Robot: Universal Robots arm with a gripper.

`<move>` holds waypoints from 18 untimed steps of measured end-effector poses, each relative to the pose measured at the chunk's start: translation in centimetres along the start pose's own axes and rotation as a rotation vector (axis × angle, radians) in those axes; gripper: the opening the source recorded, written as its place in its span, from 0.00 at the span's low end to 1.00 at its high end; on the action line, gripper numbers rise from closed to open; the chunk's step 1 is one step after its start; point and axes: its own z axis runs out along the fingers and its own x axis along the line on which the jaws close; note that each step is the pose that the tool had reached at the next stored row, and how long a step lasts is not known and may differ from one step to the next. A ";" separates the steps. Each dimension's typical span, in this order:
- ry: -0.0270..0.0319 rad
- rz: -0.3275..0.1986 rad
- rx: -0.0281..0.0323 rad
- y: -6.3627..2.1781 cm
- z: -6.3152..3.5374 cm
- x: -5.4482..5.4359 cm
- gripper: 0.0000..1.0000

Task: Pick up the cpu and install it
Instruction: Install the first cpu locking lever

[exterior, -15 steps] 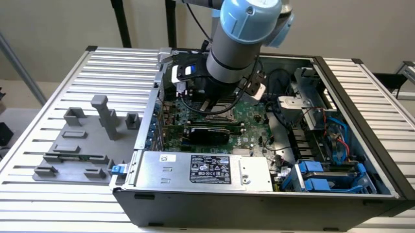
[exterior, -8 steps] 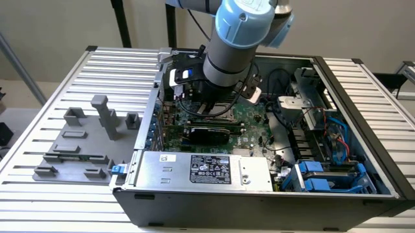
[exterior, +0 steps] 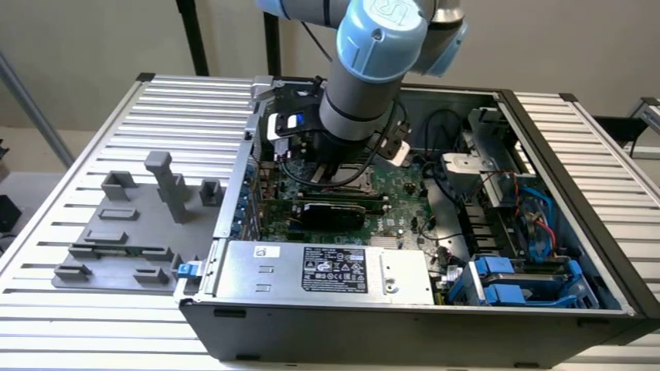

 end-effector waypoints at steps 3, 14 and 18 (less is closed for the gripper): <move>0.0013 -0.001 -0.0031 -0.02 0.51 -0.1 0.11; 0.0045 -0.003 -0.0096 -0.34 1.61 -0.1 0.11; 0.0050 -0.003 -0.0104 -0.38 1.83 0.0 0.11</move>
